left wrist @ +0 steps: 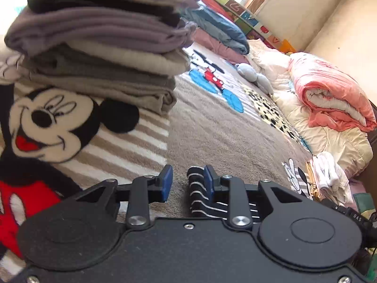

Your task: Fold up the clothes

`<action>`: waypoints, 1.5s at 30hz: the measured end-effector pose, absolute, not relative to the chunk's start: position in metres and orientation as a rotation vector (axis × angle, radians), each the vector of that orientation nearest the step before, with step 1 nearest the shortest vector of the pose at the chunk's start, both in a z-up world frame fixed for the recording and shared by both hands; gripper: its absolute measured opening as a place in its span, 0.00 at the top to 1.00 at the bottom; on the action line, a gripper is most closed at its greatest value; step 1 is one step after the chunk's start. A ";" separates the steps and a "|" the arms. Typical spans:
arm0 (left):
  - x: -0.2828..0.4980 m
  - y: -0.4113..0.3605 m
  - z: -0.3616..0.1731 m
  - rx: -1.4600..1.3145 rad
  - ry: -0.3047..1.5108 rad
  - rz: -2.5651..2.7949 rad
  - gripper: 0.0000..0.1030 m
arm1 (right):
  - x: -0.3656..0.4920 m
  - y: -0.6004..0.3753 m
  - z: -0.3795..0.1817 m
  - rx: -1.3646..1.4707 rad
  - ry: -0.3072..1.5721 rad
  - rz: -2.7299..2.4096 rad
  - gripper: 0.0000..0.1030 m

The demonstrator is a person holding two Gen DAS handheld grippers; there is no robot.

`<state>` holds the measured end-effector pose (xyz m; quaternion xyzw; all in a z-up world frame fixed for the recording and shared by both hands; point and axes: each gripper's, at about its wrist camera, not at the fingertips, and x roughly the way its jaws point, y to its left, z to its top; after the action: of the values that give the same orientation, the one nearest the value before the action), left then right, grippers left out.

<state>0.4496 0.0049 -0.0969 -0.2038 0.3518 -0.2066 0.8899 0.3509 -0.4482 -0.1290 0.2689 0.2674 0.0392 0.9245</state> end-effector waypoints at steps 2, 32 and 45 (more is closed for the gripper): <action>0.439 -0.004 -0.089 -0.385 0.703 -0.502 0.75 | 0.348 -0.445 -0.115 0.505 0.509 0.105 0.48; 0.155 -0.044 -0.075 0.007 0.634 -0.370 0.59 | 0.167 -0.343 -0.086 0.323 0.513 0.298 0.38; 0.097 -0.089 -0.130 0.226 0.592 -0.303 0.53 | 0.068 -0.242 -0.134 -0.073 0.596 0.314 0.21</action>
<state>0.0973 -0.0888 -0.1295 0.1109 0.2899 -0.1483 0.9390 0.0685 -0.2423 -0.1340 -0.0359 0.2925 0.1540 0.9431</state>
